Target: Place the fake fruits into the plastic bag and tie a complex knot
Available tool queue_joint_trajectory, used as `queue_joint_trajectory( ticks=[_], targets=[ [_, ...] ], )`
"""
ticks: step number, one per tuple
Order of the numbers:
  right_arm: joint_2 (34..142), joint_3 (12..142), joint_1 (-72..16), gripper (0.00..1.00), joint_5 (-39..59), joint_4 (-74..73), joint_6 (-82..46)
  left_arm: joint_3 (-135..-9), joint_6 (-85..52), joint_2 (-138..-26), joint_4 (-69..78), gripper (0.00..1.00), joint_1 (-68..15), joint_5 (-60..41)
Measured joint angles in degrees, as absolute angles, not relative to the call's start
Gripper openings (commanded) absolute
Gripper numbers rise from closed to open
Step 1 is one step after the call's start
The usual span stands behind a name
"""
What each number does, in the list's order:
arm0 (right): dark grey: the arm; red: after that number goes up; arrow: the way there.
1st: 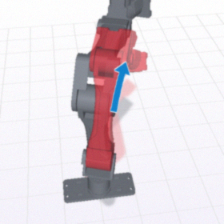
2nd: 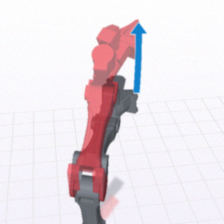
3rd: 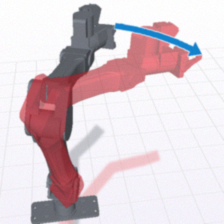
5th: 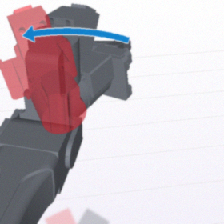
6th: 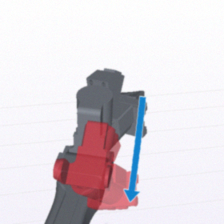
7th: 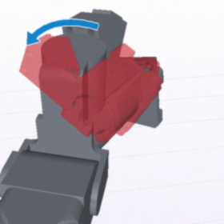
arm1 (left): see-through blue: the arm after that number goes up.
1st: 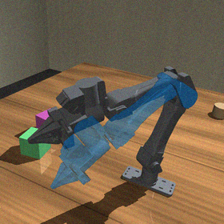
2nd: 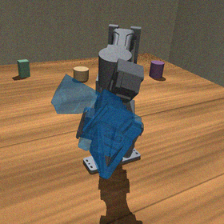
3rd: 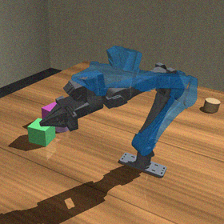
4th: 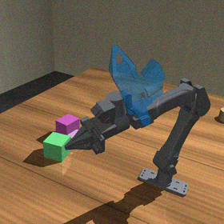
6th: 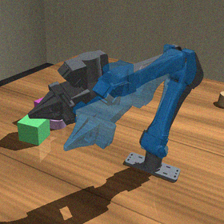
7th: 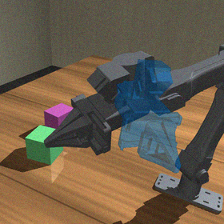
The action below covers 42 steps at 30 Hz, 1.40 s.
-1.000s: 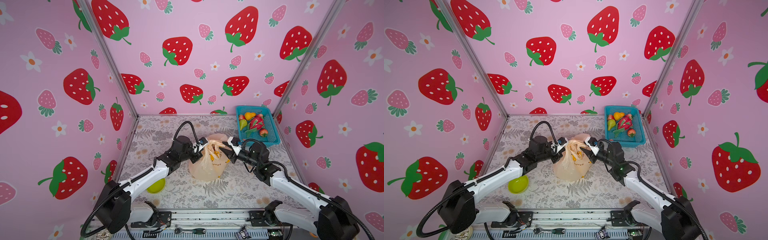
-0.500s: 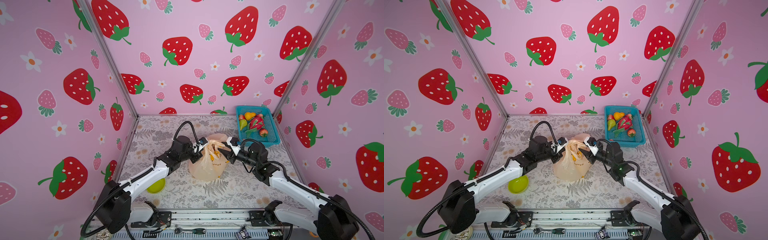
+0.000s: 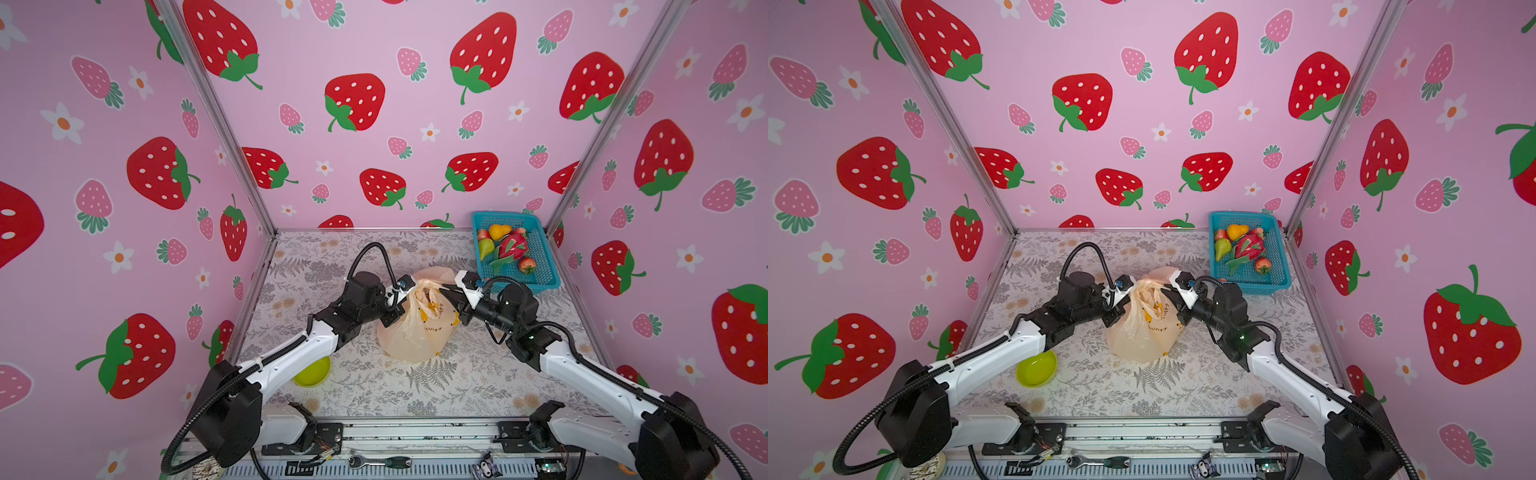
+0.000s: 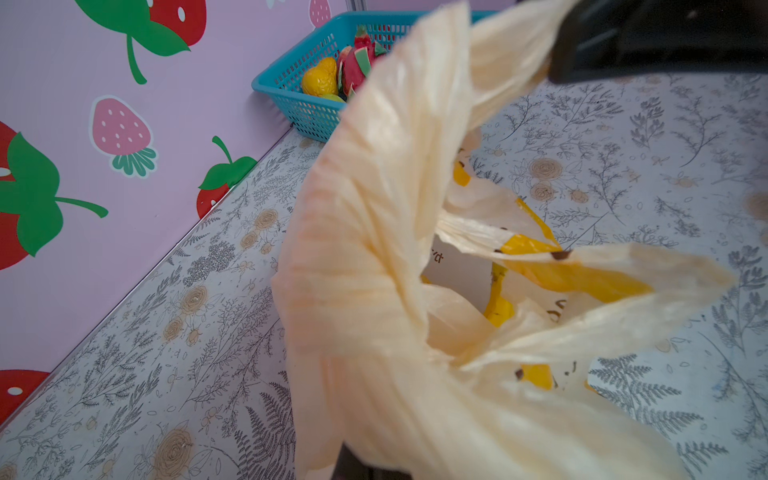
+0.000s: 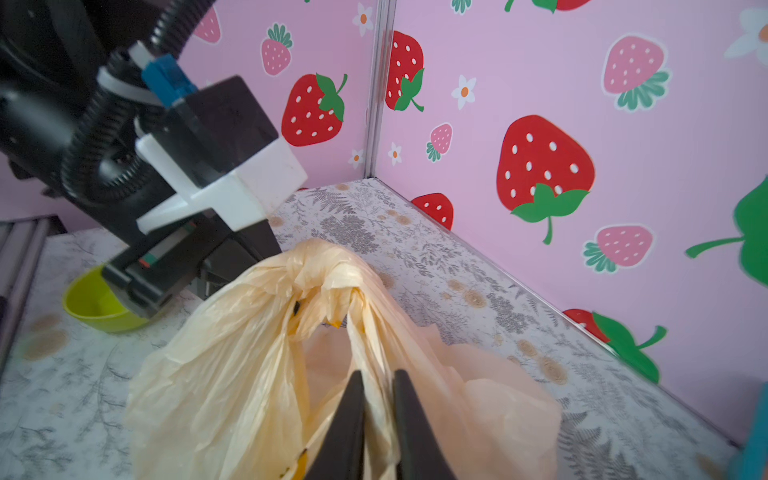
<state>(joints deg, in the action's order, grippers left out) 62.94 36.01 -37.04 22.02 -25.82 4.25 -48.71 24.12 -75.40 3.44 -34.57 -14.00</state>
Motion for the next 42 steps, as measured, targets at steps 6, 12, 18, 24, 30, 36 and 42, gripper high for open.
queue_joint_trajectory(
  ticks=[6,12,18,24,30,36,42],
  targets=[
    [62.6,37.0,-37.1,0.00,18.3,-22.6,2.8,-48.7,22.6,-75.3,3.5,0.00,-34.5,-12.0],
    [59.9,36.2,-36.9,0.00,12.9,-18.8,-0.1,-48.7,20.0,-73.5,3.7,0.00,-32.9,-9.3],
    [59.2,33.1,-35.8,0.00,9.7,-17.1,-3.3,-48.6,17.6,-70.8,4.0,0.00,-30.8,-5.6],
    [59.7,31.3,-34.5,0.00,7.5,-16.1,-6.0,-48.2,15.6,-70.4,2.8,0.00,-29.6,-2.3],
    [60.2,29.6,-34.0,0.00,6.9,-16.9,-9.5,-46.9,9.8,-70.4,2.2,0.00,-26.1,1.1],
    [62.3,24.4,-29.8,0.00,10.5,-19.1,-15.0,-45.1,1.4,-73.4,0.8,0.00,-19.9,-1.2],
    [64.9,25.0,-28.9,0.00,13.9,-20.0,-17.7,-44.5,-3.1,-73.8,-0.3,0.00,-18.9,-3.2]
  ],
)
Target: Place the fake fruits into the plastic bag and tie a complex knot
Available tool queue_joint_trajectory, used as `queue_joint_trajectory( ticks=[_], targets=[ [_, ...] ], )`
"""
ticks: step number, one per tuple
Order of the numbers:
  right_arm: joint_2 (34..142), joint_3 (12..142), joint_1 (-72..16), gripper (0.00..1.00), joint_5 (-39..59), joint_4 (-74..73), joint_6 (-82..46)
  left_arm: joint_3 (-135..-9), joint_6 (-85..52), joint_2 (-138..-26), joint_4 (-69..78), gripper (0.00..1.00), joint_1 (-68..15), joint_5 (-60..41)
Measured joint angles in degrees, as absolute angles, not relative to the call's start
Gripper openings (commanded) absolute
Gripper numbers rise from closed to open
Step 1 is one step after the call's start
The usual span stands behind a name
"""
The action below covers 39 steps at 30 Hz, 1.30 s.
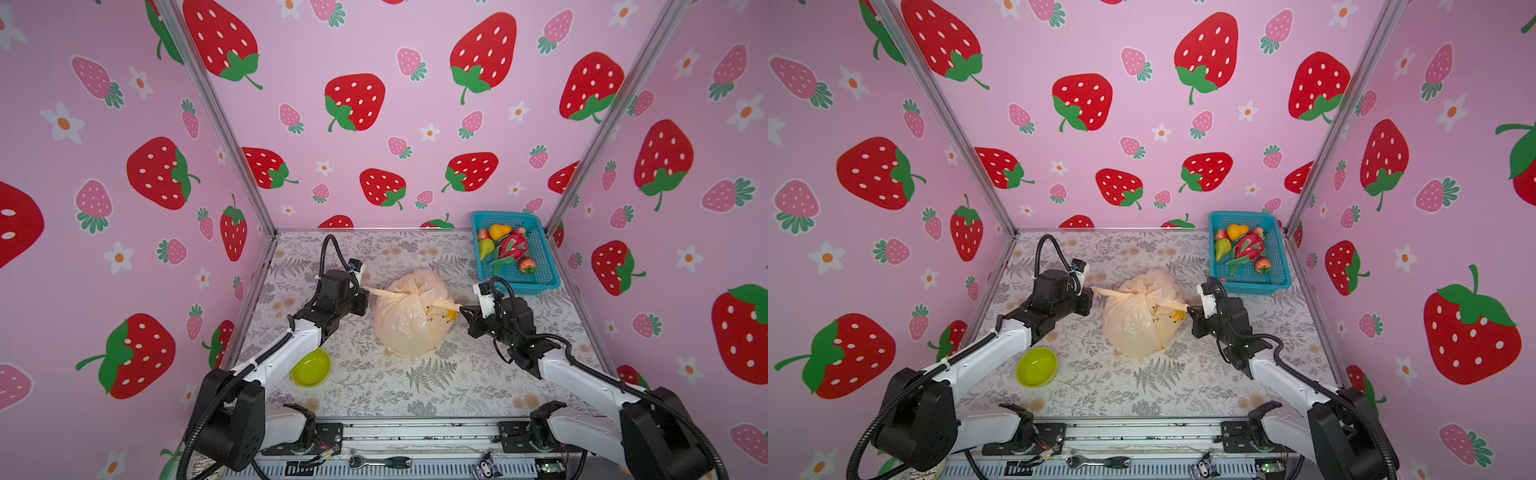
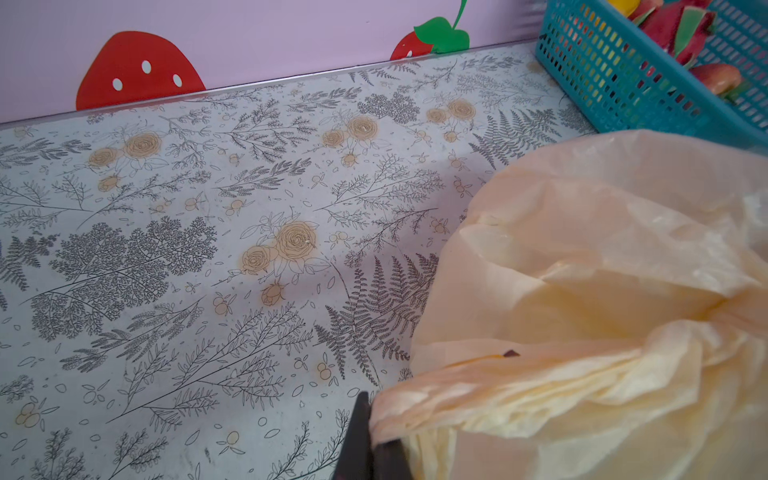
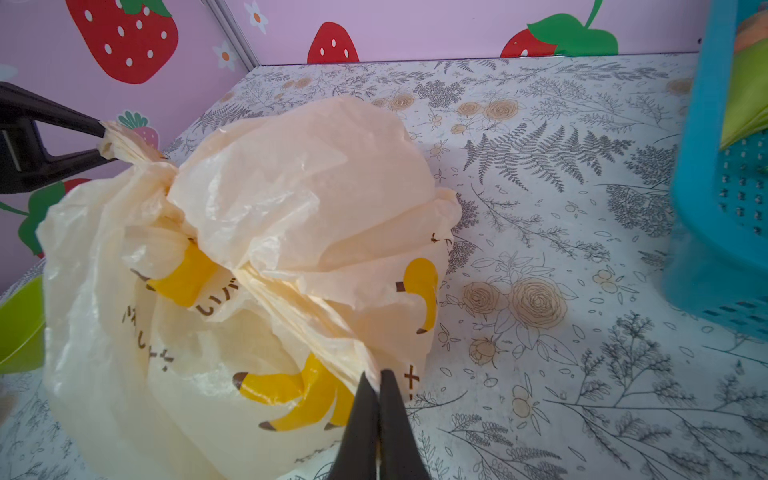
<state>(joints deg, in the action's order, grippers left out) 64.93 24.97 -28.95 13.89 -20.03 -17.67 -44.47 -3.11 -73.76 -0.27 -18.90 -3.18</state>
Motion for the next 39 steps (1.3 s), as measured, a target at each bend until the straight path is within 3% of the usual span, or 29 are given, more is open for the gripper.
queue_joint_trajectory(
  ticks=[12,14,16,18,24,33,37,39],
  targets=[
    [65.9,22.1,-24.3,0.00,19.4,-21.7,-22.4,-43.2,-7.6,-77.2,1.5,0.00,-17.2,-8.5],
    [65.6,22.3,-24.0,0.10,19.9,-21.6,-22.5,-43.2,-7.9,-77.0,1.5,0.00,-16.9,-9.7],
    [65.0,22.7,-23.8,0.25,20.1,-21.1,-21.9,-43.2,-8.3,-76.5,1.5,0.25,-16.6,-10.8],
    [63.7,23.4,-23.2,0.35,19.4,-19.7,-21.1,-43.3,-8.4,-75.7,1.4,0.36,-15.9,-11.0],
    [58.1,27.1,-22.6,0.50,14.7,-14.9,-17.2,-43.0,-9.1,-70.2,1.6,0.56,-14.5,-11.0],
    [50.9,28.4,-22.6,1.00,-3.0,-15.0,-12.0,-35.3,-11.2,-57.3,5.0,0.86,-11.9,-1.7],
    [52.4,22.7,-22.6,1.00,-10.5,-21.0,-12.7,-33.8,-11.1,-55.3,5.1,1.00,-10.6,6.5],
    [55.3,19.4,-22.6,1.00,-14.3,-23.6,-12.8,-33.2,-10.7,-54.7,5.1,0.99,-10.0,11.0]
  ],
)
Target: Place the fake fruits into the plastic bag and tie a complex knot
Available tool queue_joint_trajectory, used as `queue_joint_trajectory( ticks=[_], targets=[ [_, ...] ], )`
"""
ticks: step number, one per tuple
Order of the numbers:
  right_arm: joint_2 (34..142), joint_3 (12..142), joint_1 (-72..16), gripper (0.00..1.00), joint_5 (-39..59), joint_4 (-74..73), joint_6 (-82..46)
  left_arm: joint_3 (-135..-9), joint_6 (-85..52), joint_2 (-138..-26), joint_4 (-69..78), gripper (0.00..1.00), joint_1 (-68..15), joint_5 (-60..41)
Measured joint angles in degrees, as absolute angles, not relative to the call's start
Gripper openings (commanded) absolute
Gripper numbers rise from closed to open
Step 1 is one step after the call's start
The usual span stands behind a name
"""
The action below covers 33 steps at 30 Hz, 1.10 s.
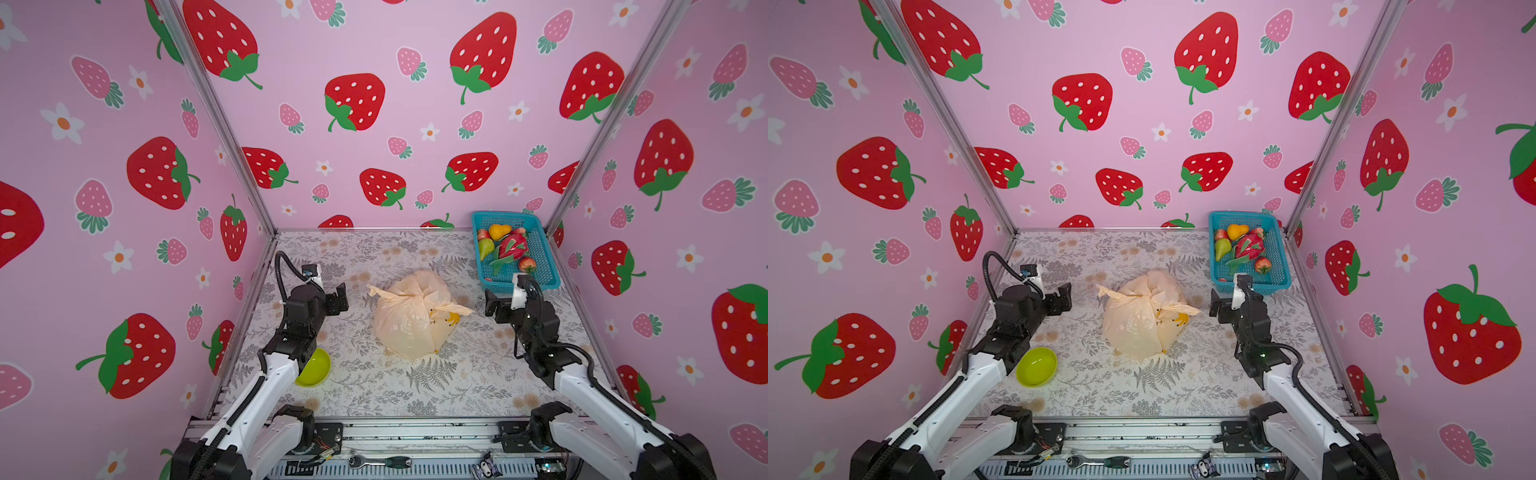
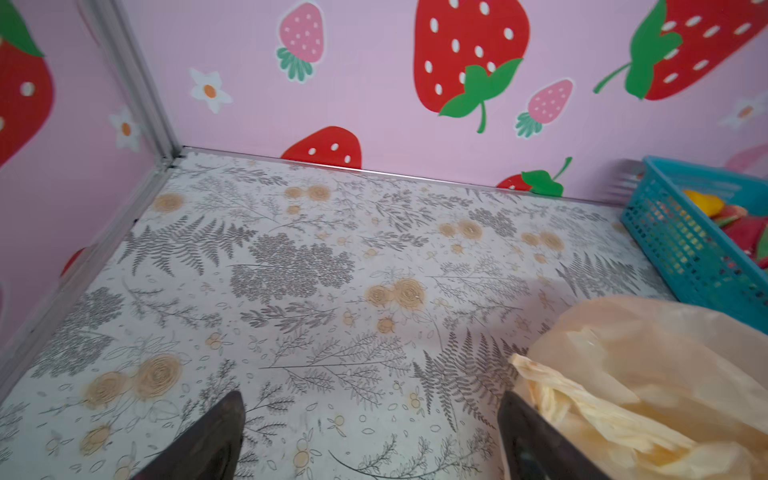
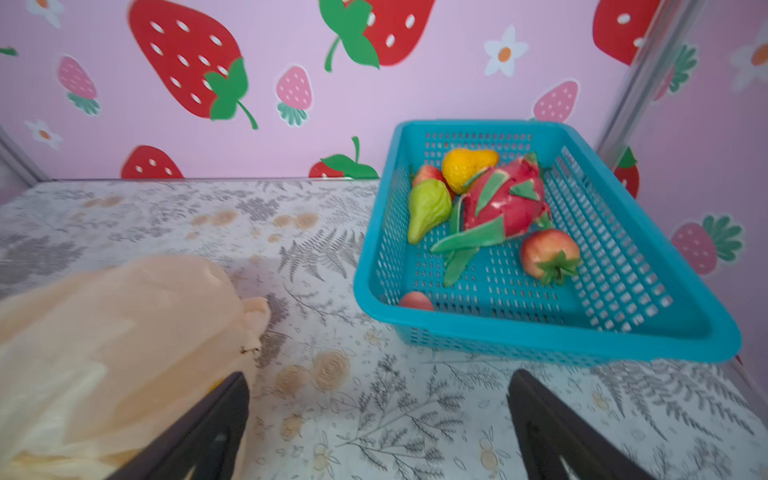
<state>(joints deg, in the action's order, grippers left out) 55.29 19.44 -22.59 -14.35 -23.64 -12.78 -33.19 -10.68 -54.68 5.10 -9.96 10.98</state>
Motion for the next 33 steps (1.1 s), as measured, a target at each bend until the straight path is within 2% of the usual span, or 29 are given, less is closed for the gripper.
queue_joint_trajectory(
  ticks=[6,10,15,21,26,33],
  targets=[
    [60.6,17.1,-22.5,1.00,-23.6,-28.4,-11.1,-30.7,-7.7,-56.2,8.9,0.99,-6.4,18.1],
    [62.6,15.4,-22.3,1.00,-28.5,-39.2,-6.3,-28.4,-4.6,-61.5,15.3,0.99,-4.0,17.8],
    [74.5,12.8,-19.1,1.00,-30.8,-52.0,-3.1,-27.0,-3.0,-70.3,22.1,0.99,-0.6,14.3],
    [82.0,13.5,-14.6,1.00,-29.1,-59.2,-1.5,-26.3,-4.5,-77.9,30.0,0.99,3.0,7.2],
    [86.4,13.9,-9.9,1.00,-24.3,-67.5,-1.8,-26.2,-3.8,-84.8,36.0,0.99,2.5,2.1],
    [90.7,13.9,-9.1,1.00,-20.3,-71.2,-1.8,-26.0,-2.7,-89.2,39.7,0.99,0.9,1.3]
  ],
)
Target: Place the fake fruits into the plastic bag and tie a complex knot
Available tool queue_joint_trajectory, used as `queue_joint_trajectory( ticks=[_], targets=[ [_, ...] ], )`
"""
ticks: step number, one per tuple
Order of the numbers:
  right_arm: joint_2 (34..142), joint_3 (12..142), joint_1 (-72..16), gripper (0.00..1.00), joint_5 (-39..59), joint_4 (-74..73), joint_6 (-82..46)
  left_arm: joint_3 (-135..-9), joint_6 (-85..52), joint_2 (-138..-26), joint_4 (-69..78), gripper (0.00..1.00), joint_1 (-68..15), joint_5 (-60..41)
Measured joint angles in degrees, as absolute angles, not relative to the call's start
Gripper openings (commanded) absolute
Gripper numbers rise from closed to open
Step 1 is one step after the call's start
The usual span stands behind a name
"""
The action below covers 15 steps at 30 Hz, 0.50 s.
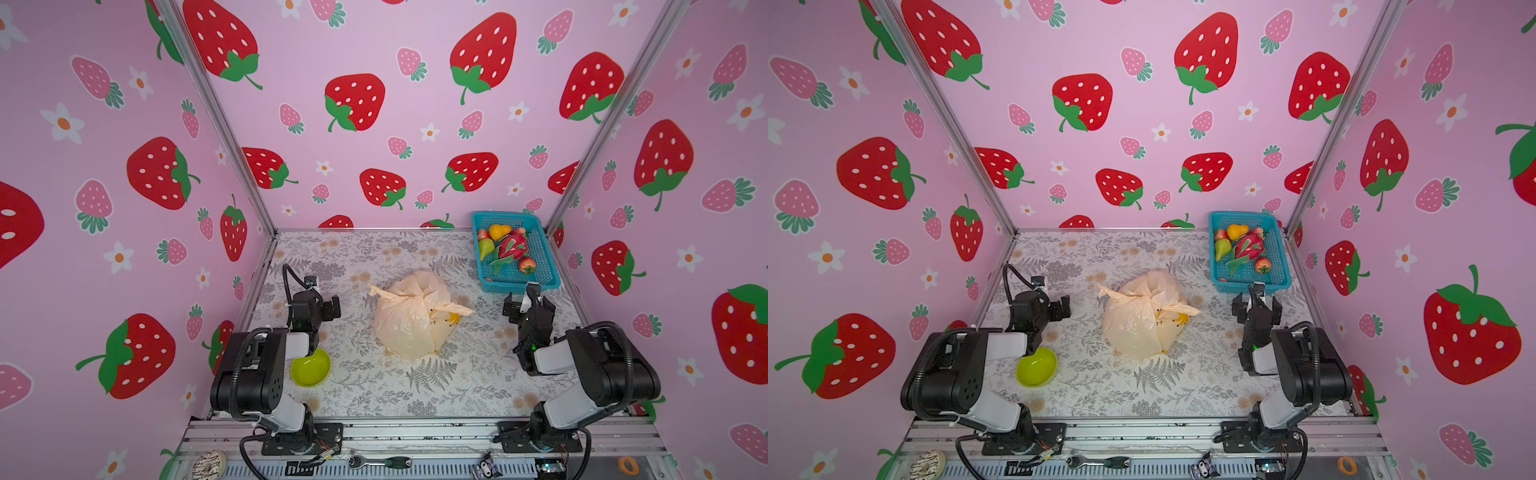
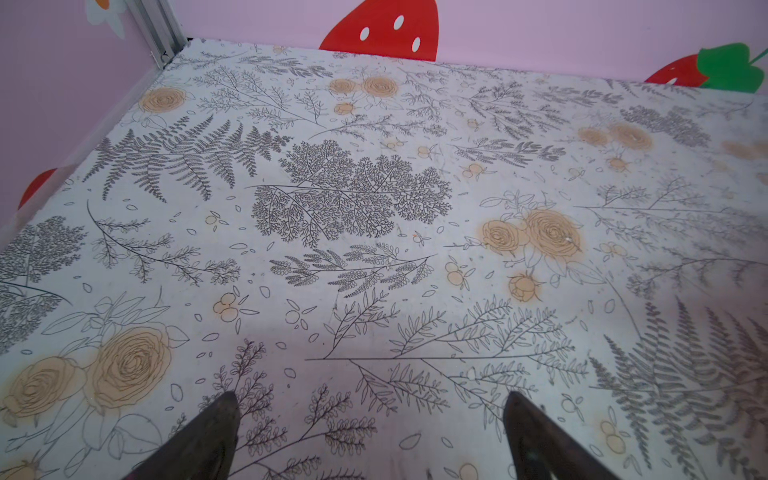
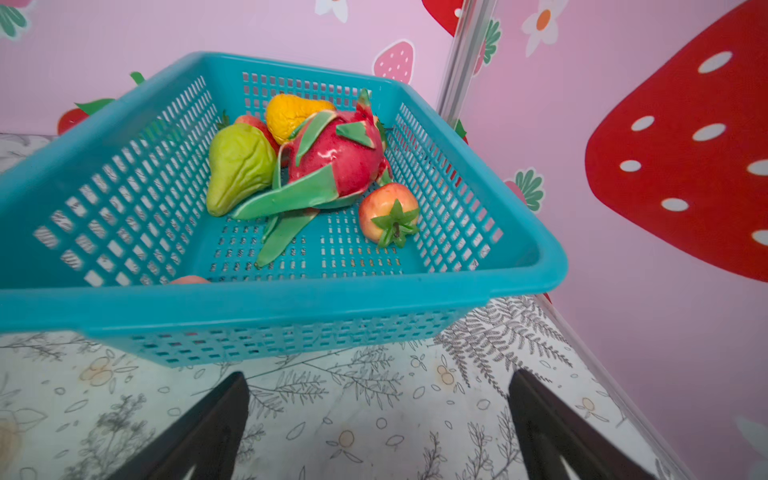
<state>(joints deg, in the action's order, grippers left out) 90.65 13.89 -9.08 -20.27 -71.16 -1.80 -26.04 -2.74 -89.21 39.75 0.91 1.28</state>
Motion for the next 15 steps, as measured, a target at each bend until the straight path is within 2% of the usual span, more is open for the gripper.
queue_joint_trajectory(
  ticks=[15],
  targets=[
    [90.7,13.9,-9.0,1.00,-19.0,-72.0,-1.8,-26.0,-2.7,-89.2,41.5,0.99,0.9,1.3]
  ],
)
